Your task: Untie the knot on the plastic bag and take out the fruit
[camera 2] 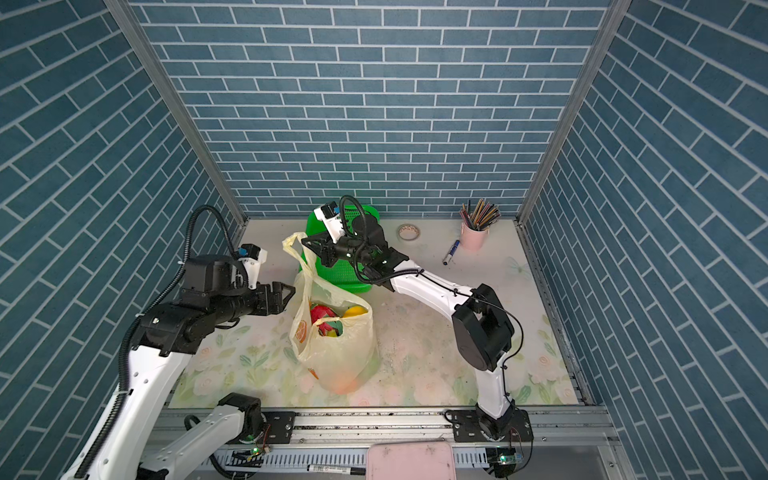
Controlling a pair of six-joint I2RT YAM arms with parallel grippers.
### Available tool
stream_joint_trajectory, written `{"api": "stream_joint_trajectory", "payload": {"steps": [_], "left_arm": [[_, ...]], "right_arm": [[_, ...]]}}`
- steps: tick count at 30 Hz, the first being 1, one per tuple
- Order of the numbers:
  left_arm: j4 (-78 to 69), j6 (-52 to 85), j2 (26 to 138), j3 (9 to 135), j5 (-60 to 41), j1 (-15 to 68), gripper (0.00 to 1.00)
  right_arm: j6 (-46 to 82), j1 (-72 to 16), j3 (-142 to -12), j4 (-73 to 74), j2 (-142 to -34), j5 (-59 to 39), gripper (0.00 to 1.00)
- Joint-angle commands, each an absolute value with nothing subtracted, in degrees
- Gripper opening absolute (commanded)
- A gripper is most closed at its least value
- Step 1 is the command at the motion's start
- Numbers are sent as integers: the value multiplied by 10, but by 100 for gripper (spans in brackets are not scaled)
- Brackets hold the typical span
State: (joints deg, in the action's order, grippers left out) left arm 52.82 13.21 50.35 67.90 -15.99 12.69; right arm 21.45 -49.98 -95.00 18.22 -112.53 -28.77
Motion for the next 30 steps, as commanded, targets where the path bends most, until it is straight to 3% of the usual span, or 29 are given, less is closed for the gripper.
{"api": "stream_joint_trajectory", "payload": {"steps": [1,4,7,14,22,30], "left_arm": [[525,161,487,692,-211,130,79],[502,185,473,679,-246,136,78],[469,213,461,653,-262,149,76],[464,246,471,621,-179,198,76],[475,261,519,622,-59,297,76],[488,263,554,581,33,317,78]], "right_arm": [[246,-504,-1010,37,-1172,-248,14],[252,-502,-1073,-60,-1207,-218,18],[256,-501,-1102,-97,-1210,-222,36],[244,-502,-999,-70,-1084,-194,60],[231,-512,-807,-37,-919,-133,69],[133,-528,-653,-7,-829,-110,78]]}}
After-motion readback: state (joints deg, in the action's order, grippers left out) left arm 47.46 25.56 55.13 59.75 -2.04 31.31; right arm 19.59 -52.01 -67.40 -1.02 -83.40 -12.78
